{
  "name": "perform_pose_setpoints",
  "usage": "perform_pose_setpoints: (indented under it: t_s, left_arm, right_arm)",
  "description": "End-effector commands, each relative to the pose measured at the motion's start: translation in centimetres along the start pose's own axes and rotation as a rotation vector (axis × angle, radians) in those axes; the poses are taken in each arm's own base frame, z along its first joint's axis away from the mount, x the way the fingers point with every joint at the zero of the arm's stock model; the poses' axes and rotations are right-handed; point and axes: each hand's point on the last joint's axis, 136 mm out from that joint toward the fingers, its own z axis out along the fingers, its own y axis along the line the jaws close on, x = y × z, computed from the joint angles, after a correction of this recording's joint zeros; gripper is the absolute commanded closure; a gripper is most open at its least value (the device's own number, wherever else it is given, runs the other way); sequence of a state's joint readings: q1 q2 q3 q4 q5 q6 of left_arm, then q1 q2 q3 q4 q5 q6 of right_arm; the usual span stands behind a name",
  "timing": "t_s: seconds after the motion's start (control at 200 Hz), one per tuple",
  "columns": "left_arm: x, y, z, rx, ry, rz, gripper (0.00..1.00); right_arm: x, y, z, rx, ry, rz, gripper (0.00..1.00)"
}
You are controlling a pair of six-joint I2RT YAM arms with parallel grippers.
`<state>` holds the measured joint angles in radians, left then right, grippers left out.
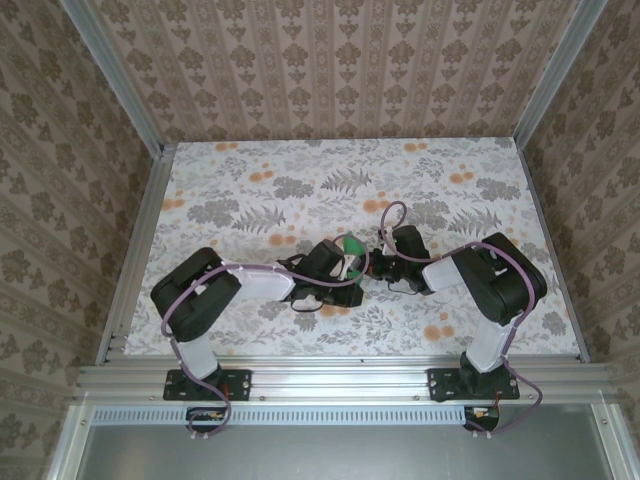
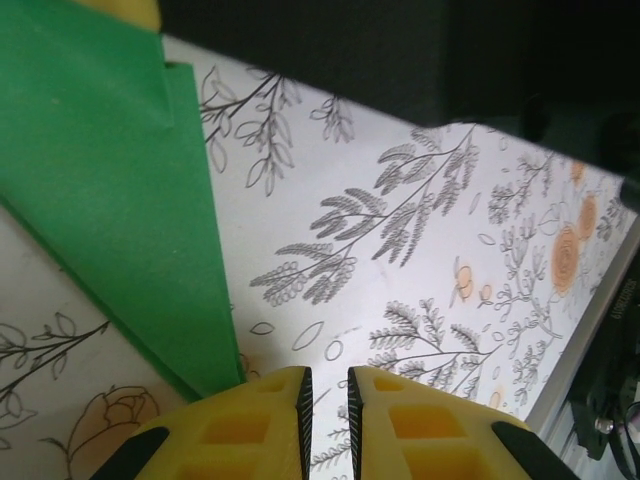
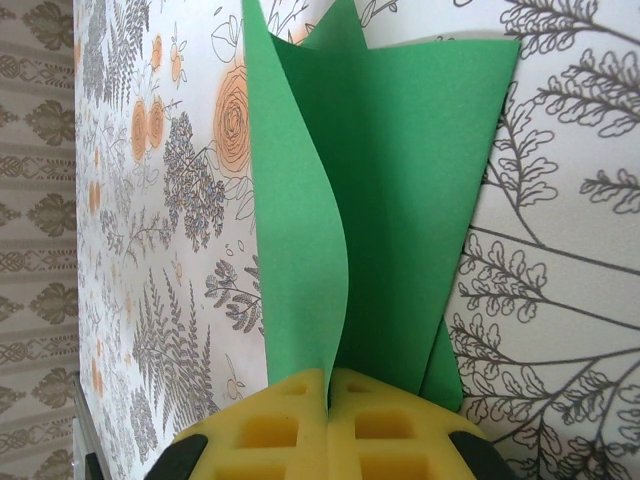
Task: Fold a paper plane with a square sheet of paper (pick it up from the middle)
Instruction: Fold the wing for the fifth time at the center of the table.
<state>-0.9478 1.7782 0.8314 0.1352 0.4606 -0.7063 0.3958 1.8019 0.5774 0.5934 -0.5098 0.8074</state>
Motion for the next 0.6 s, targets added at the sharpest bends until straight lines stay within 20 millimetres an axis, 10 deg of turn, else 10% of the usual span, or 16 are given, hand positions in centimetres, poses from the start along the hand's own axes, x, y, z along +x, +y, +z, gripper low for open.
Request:
perform_pose_setpoints:
  t_s: [0.0, 0.275, 0.595]
  left_arm:
    - [1.1, 0.7, 0.7, -0.015, 0.044, 0.006, 0.81]
    - [1.8, 0.8, 1.2, -0.019, 0.075, 0.013, 0.81]
    - [-3.1, -2.2, -3.7, 0.102, -0.117, 0.008, 0.76]
  right_arm:
    - [2.6, -9.9, -0.5, 0.379, 0.017, 0.096, 1.00]
    - [2.5, -9.9, -0.5, 0.379, 0.016, 0.097, 1.00]
    - [2.7, -10.0, -0.5, 0.380, 0.020, 0.099, 1.00]
